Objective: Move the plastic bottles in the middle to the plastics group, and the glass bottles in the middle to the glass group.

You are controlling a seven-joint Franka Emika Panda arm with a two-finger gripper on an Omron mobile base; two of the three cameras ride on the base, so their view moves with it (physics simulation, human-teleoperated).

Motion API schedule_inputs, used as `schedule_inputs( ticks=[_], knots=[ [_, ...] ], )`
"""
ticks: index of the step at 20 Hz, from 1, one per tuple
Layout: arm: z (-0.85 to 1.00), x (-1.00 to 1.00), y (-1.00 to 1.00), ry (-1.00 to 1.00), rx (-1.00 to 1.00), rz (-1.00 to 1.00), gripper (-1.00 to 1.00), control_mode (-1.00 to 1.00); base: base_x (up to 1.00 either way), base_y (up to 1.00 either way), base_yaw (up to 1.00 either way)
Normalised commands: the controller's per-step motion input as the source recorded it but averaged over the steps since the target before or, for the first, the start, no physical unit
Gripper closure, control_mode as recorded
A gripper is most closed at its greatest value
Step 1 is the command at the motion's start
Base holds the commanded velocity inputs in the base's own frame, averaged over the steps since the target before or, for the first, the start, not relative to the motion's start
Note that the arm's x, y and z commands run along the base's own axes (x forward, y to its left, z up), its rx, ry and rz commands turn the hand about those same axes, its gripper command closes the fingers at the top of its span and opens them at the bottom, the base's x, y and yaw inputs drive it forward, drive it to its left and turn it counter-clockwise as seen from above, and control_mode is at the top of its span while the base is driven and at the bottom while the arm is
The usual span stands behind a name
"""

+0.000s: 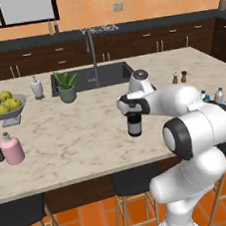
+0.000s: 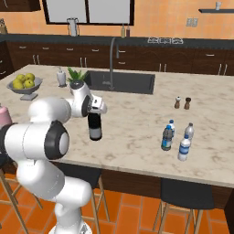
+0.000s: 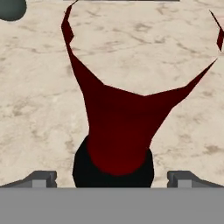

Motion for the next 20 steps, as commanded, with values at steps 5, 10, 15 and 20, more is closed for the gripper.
schedule_inputs(
  ticks=[5, 10, 15, 20],
  knots=[
    [0.0, 0.17, 0.0, 0.0, 0.0, 0.0, -1.0, -1.0, 0.0, 0.0, 0.0],
    [0.0, 0.09, 0.0, 0.0, 0.0, 0.0, 1.0, -1.0, 0.0, 0.0, 0.0],
    [0.0, 0.0, 0.0, 0.0, 0.0, 0.0, 1.0, -1.0, 0.0, 0.0, 0.0],
    [0.27, -0.24, 0.03, -0.08, 0.03, 0.09, 1.0, -1.0, 0.0, 0.0, 0.0]
  ],
)
